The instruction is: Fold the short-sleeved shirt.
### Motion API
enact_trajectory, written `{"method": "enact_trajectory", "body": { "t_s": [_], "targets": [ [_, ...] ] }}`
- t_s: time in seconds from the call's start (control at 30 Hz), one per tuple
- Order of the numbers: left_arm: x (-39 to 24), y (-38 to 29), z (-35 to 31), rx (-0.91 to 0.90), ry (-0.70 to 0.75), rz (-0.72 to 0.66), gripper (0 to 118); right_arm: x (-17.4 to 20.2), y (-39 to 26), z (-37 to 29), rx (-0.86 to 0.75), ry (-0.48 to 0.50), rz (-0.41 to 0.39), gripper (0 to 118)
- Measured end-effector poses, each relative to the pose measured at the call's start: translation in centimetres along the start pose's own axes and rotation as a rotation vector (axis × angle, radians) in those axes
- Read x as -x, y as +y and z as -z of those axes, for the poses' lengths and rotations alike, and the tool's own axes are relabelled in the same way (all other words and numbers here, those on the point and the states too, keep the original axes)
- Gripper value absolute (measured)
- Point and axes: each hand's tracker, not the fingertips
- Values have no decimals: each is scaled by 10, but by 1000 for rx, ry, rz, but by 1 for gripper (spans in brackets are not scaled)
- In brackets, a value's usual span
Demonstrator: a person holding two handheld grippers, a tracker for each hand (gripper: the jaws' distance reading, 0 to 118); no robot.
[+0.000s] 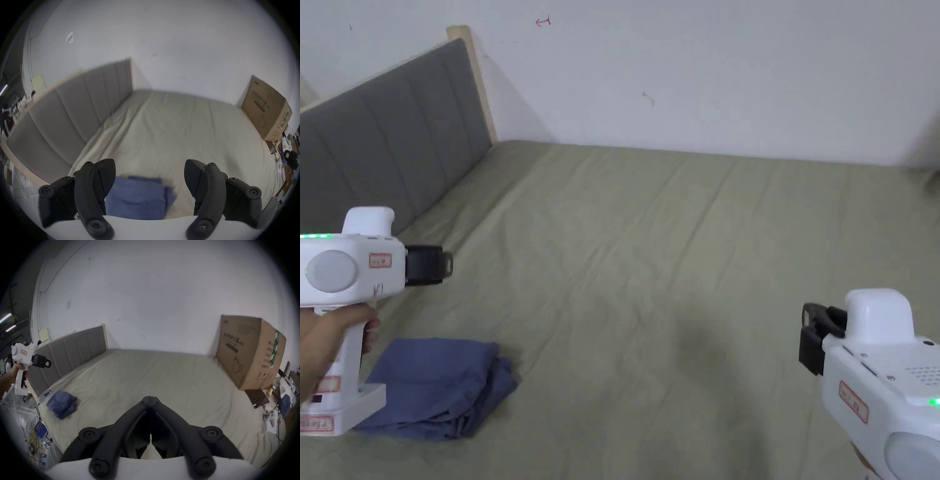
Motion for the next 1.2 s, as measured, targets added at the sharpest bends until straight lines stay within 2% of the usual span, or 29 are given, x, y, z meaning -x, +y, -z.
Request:
{"method": "enact_trajectory", "body": {
  "t_s": [0.3, 0.43, 0.57, 0.6, 0.7, 0.8, 0.83, 0.9, 1.2],
  "targets": [
    [-99, 13, -105, -480, -22, 72, 90, -23, 41, -55, -264, -143, -39, 0],
    [-141, -4, -126, -621, -47, 72, 90, -36, 50, -77, -348, -184, -31, 0],
    [-175, -23, -122, -657, -92, 72, 87, -46, 52, -93, -396, -230, -49, 0],
    [-182, -29, -120, -659, -99, 73, 84, -49, 53, -96, -402, -240, -48, 0],
    [-205, -45, -116, -667, -141, 70, 57, -56, 50, -104, -414, -253, -42, 0],
    [-220, -58, -110, -665, -177, 78, 5, -61, 45, -109, -413, -269, -42, 0],
    [-226, -61, -108, -658, -199, 78, 0, -63, 43, -110, -411, -274, -43, 0],
    [-229, -65, -104, -620, -271, 66, 0, -66, 41, -111, -405, -279, -43, 0],
    [-250, -75, -99, -593, -260, 113, 0, -75, 36, -109, -387, -294, -35, 0]
  ]
}}
